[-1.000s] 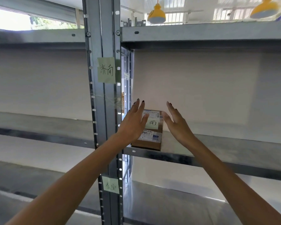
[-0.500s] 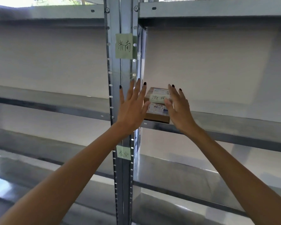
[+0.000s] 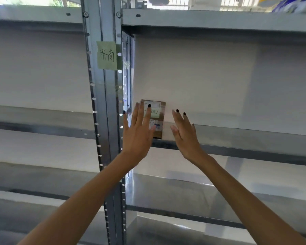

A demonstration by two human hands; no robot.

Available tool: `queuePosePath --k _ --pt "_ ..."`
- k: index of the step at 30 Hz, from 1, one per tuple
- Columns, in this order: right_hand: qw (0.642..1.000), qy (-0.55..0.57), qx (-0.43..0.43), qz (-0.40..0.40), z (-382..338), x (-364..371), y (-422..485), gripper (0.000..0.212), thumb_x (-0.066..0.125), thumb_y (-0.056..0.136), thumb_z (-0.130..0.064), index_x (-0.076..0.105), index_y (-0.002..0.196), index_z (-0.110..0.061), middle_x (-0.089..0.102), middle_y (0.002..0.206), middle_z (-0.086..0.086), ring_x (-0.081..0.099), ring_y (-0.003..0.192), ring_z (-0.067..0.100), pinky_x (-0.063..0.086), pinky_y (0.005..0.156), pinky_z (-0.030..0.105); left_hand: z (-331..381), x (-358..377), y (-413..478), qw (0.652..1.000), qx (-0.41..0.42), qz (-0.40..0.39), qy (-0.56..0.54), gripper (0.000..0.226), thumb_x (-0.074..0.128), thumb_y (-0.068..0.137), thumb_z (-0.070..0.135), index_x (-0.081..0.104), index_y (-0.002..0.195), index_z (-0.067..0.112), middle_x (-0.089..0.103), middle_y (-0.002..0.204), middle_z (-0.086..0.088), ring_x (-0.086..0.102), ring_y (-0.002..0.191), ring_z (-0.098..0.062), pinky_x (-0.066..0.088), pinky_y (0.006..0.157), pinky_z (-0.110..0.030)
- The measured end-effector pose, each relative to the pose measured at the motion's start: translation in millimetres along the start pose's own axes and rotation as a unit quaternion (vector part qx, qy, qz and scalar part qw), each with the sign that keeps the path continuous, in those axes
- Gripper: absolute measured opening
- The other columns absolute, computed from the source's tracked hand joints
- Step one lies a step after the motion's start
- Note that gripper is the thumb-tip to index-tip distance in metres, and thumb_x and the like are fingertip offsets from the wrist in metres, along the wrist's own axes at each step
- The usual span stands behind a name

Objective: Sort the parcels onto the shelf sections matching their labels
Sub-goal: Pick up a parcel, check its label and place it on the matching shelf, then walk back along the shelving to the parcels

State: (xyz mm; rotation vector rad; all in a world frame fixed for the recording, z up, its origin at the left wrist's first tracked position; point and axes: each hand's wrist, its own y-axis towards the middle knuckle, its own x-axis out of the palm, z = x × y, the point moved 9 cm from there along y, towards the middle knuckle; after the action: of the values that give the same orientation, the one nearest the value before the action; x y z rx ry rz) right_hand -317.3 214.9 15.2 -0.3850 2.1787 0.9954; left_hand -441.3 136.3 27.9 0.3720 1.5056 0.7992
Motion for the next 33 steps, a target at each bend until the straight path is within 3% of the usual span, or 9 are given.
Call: queuePosePath --k 8,12,17,22,28,33 --pt "0.997 -0.01 0.063 0.035 57 -52 -32 0.053 0.024 0.1 -0.036 0.004 0.149 -0.031 0.004 0.16 -0.008 -0.002 0.148 0.014 -0.003 0.12 0.045 88 19 6 0.998 0.061 0.0 -0.005 0.062 0.017 0.099 0.045 -0.011 0.15 0.022 -0.012 0.16 -0.007 -0.019 0.144 -0.021 -0.011 0.114 -0.047" --pt "0.994 -0.029 0.087 0.06 87 -89 -44 0.057 0.022 0.097 -0.043 0.004 0.149 -0.031 0.004 0.16 -0.008 -0.003 0.148 0.013 -0.003 0.12 0.045 130 22 12 0.996 0.086 -0.004 -0.02 0.064 0.02 0.1 0.045 -0.012 0.15 0.022 -0.016 0.159 -0.007 -0.027 0.14 -0.02 -0.017 0.114 -0.048" --pt "0.991 -0.042 0.104 0.075 123 -129 -64 0.057 0.023 0.098 -0.044 0.005 0.15 -0.031 0.004 0.16 -0.009 -0.003 0.148 0.012 -0.003 0.12 0.045 184 26 17 0.994 0.098 -0.008 -0.041 0.065 0.019 0.099 0.047 -0.012 0.15 0.022 -0.017 0.159 -0.008 -0.016 0.146 -0.023 -0.007 0.118 -0.051" --pt "0.987 -0.067 0.13 0.074 155 -166 -90 0.064 0.017 0.092 -0.056 0.005 0.15 -0.032 0.0 0.16 -0.008 -0.005 0.148 0.015 -0.003 0.119 0.048 242 32 11 0.993 0.111 -0.02 -0.038 0.066 0.019 0.099 0.051 -0.01 0.15 0.023 -0.015 0.159 -0.007 -0.015 0.146 -0.025 -0.009 0.115 -0.053" --pt "0.983 -0.071 0.147 0.086 188 -220 -134 0.059 0.023 0.097 -0.047 0.002 0.15 -0.032 0.0 0.16 -0.009 -0.006 0.148 0.013 -0.002 0.12 0.047 310 31 -3 0.99 0.125 -0.033 -0.06 0.064 0.016 0.099 0.049 -0.009 0.151 0.022 -0.014 0.16 -0.007 -0.014 0.147 -0.023 -0.008 0.116 -0.055" --pt "0.978 -0.09 0.16 0.099 209 -264 -169 0.064 0.02 0.093 -0.051 0.001 0.15 -0.031 -0.001 0.16 -0.008 -0.006 0.148 0.013 -0.001 0.12 0.049 372 31 -15 0.987 0.138 -0.039 -0.066 0.064 0.012 0.098 0.051 -0.014 0.149 0.024 -0.018 0.159 -0.006 -0.017 0.146 -0.023 -0.013 0.113 -0.056"
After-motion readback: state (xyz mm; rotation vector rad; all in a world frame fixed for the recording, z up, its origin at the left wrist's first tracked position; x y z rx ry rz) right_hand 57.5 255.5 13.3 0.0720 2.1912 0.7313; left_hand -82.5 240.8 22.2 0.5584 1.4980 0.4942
